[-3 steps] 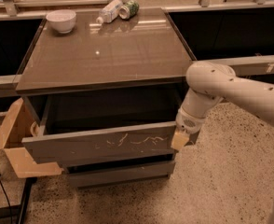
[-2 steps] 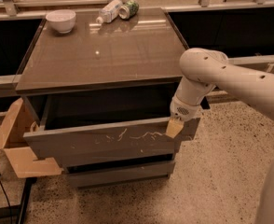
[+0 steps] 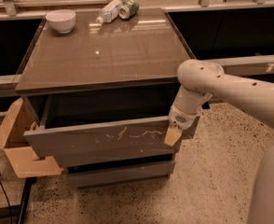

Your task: Close top drawer

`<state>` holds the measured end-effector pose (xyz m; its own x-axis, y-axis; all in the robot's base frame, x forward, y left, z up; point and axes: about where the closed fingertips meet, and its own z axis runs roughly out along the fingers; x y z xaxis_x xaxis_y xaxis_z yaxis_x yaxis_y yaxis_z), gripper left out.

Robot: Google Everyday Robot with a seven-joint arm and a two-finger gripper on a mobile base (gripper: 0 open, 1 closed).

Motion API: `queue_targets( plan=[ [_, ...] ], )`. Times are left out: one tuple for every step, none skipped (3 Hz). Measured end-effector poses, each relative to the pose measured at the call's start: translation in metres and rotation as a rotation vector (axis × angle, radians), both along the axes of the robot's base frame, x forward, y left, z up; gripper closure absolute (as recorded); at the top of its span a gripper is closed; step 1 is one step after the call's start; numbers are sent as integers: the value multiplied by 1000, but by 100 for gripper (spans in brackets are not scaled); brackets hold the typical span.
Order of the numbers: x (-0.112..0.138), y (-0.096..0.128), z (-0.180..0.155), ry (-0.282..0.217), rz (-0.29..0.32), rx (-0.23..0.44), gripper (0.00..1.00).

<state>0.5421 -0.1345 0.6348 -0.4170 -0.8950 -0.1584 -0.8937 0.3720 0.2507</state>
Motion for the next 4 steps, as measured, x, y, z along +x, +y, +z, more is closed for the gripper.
queue_targets(
  plan=[
    [0, 0, 0, 0, 0, 0, 100],
    [7, 1, 2, -25, -19, 11, 100],
    [26, 4, 2, -5, -43, 14, 100],
    [31, 8, -1, -2, -39, 13, 100]
  ],
)
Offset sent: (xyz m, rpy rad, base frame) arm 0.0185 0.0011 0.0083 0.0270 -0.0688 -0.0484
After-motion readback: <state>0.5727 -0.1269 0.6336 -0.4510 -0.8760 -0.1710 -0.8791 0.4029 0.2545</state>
